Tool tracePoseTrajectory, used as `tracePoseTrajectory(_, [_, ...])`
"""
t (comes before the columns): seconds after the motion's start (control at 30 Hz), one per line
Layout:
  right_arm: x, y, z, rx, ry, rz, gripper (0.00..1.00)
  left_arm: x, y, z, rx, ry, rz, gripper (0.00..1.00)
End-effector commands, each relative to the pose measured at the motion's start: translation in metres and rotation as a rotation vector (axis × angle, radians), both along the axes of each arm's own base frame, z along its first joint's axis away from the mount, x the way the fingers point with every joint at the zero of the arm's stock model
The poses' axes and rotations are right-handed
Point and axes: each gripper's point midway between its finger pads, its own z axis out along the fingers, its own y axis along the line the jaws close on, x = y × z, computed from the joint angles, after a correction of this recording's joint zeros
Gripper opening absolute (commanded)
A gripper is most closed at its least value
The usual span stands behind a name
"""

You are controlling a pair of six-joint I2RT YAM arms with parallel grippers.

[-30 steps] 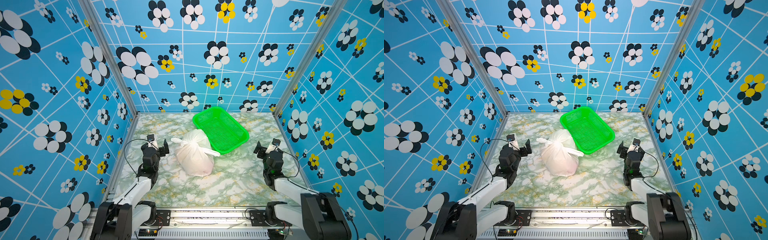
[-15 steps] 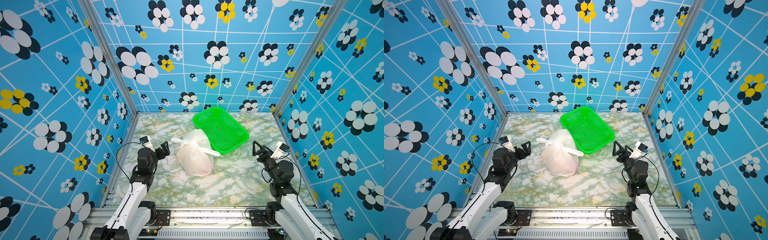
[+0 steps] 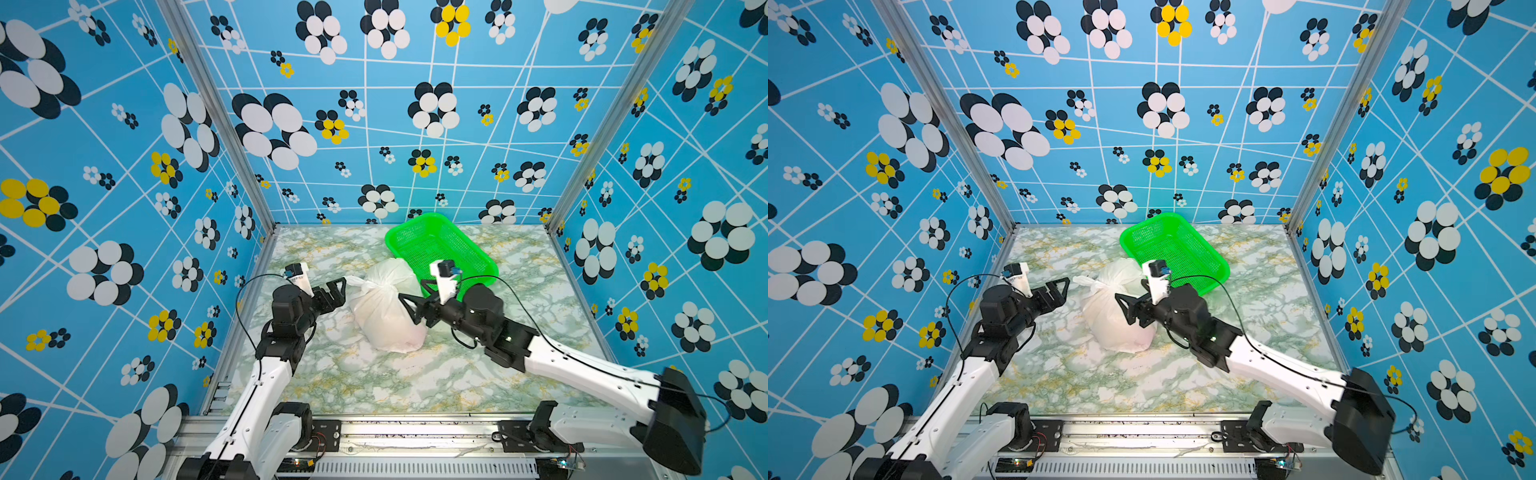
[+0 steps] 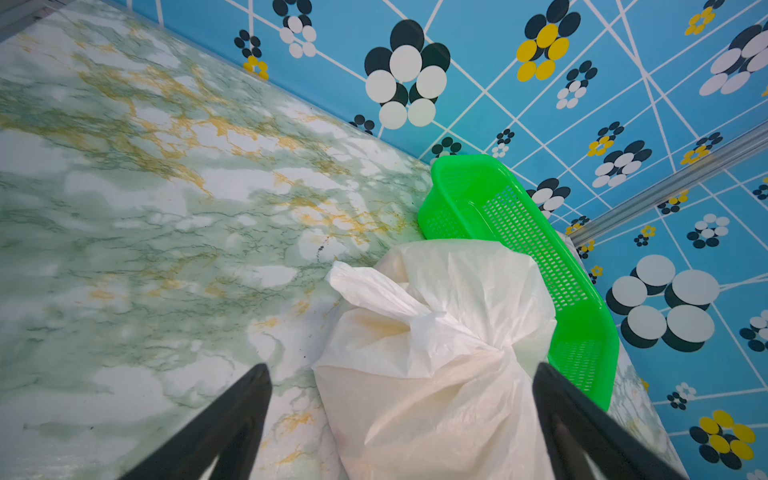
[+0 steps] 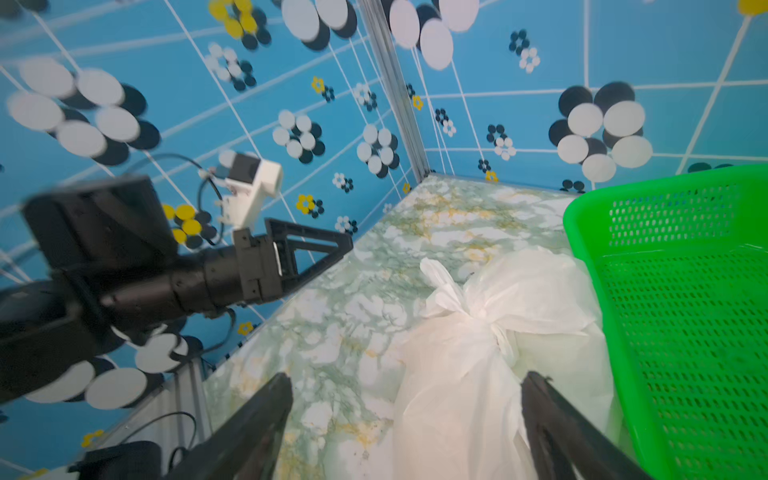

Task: Untie the knot of the plastic bag and take out the fruit
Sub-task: 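Reach the right gripper across to the bag knot while the left gripper approaches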

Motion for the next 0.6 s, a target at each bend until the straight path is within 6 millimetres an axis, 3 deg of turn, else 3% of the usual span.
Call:
tracePoseTrajectory(0.0, [0.009,0.021,-0.048,-0.253,0.019,-0.005,0.86,-0.006,-0.011,-0.008,0.017,0.085,-0.052,0.99])
tracePoseTrajectory(0.1, [0.024,0.035,-0.069,-0.359,0.024,-0.055,0.88,-0.009,-0.013,-0.01,0.016,0.101,-0.053,0.99])
tracePoseTrajectory(0.2, [0.039,0.037,-0.085,-0.433,0.049,-0.118,0.88,-0.015,-0.009,-0.01,0.021,0.111,-0.033,0.99])
tracePoseTrajectory(0.57, [0.052,0.044,-0.114,-0.464,0.075,-0.172,0.85,-0.032,-0.004,-0.003,0.029,0.103,-0.014,0.99])
